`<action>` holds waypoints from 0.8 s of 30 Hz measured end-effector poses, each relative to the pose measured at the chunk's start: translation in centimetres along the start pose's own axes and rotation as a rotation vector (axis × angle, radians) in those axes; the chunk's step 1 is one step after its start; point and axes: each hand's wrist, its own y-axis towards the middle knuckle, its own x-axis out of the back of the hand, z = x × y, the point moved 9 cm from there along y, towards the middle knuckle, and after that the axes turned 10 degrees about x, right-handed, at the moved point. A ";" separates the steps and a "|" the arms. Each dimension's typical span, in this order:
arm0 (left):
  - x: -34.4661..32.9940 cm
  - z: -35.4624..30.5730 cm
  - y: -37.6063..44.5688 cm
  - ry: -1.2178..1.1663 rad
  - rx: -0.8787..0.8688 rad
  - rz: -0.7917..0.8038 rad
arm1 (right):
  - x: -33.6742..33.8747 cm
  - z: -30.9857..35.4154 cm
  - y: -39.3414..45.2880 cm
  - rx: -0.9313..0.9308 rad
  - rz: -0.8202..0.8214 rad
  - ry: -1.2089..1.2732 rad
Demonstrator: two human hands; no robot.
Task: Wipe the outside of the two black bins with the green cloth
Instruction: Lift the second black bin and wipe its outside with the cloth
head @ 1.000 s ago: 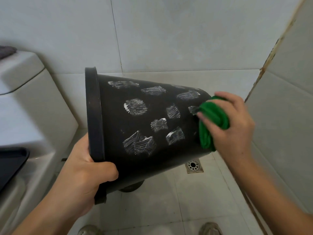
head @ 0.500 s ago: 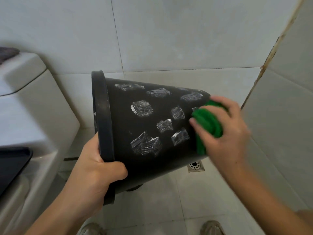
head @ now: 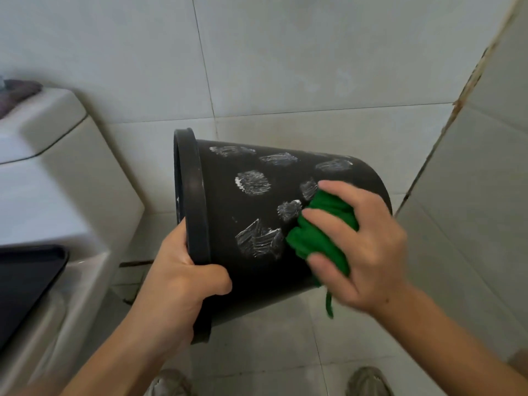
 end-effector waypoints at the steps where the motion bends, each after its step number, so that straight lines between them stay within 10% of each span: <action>1: -0.1 0.0 -0.1 -0.005 -0.003 0.007 | 0.1 -1.0 0.1 -0.007 -0.013 -0.036; 6: -0.2 -0.4 -0.3 0.003 -0.021 0.007 | 1.3 -5.5 0.1 -0.295 -0.151 -0.064; 11: -0.3 0.0 -0.1 -0.035 0.024 -0.009 | 0.0 0.8 0.3 0.081 -0.060 -0.008; 16: -0.5 -0.1 -0.3 0.005 0.016 0.000 | 0.5 -5.3 0.4 -0.286 -0.121 -0.001; 24: -0.4 0.2 0.0 -0.014 0.050 -0.029 | -0.2 -1.9 0.8 -0.082 -0.055 -0.015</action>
